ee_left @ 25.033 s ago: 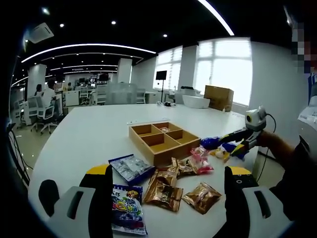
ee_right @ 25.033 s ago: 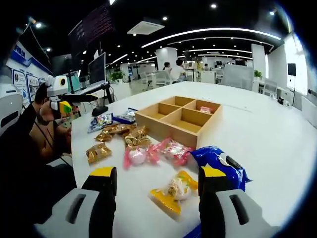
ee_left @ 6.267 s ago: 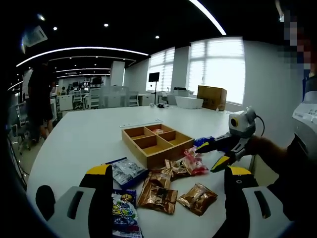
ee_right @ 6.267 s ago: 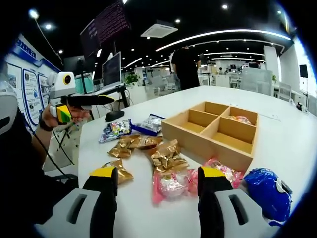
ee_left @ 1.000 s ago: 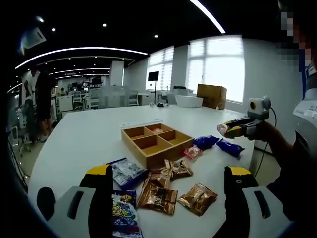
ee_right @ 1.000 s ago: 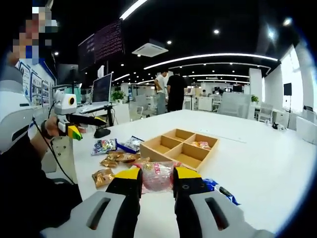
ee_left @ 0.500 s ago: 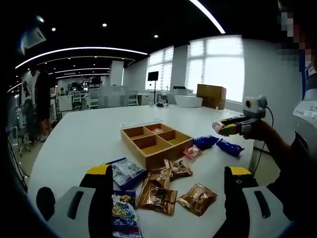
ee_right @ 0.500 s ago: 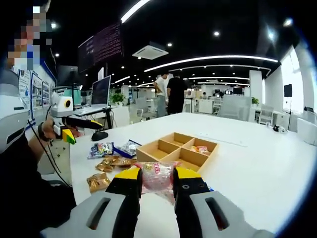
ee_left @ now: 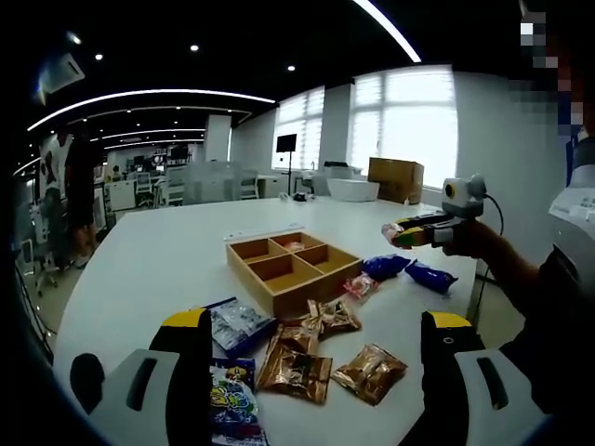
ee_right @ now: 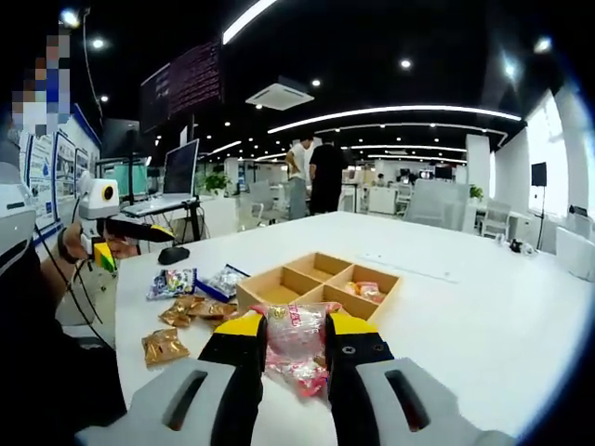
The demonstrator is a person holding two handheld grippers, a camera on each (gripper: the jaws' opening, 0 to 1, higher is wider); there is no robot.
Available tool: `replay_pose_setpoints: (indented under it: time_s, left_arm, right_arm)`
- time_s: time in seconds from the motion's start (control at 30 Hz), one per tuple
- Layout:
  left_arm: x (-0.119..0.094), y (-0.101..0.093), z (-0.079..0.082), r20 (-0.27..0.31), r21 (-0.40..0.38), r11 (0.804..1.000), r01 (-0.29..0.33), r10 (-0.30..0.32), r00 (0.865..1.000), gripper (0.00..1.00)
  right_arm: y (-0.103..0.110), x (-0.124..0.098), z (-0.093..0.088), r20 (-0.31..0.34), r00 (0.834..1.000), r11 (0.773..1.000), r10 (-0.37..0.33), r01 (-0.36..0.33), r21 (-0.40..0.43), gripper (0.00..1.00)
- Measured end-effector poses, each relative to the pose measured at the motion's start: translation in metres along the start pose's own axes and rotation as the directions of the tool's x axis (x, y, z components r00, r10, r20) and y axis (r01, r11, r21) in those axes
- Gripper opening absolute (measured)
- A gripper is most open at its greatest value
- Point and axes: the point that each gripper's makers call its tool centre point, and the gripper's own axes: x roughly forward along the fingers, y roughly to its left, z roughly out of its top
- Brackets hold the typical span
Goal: Pick up the scattered marshmallows, QQ candies, Oreo cookies, and mixed nuts on the table and sort them into separate containers
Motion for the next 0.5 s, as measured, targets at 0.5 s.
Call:
replay_pose_setpoints:
  time_s: [0.5]
  left_arm:
    - [-0.002, 0.000, -0.001, 0.004, -0.004, 1.000, -0.001, 0.001, 1.000, 0.96]
  right_arm:
    - [-0.013, 0.028, 0.010, -0.013, 0.999, 1.000, 0.031, -0.031, -0.001, 0.21]
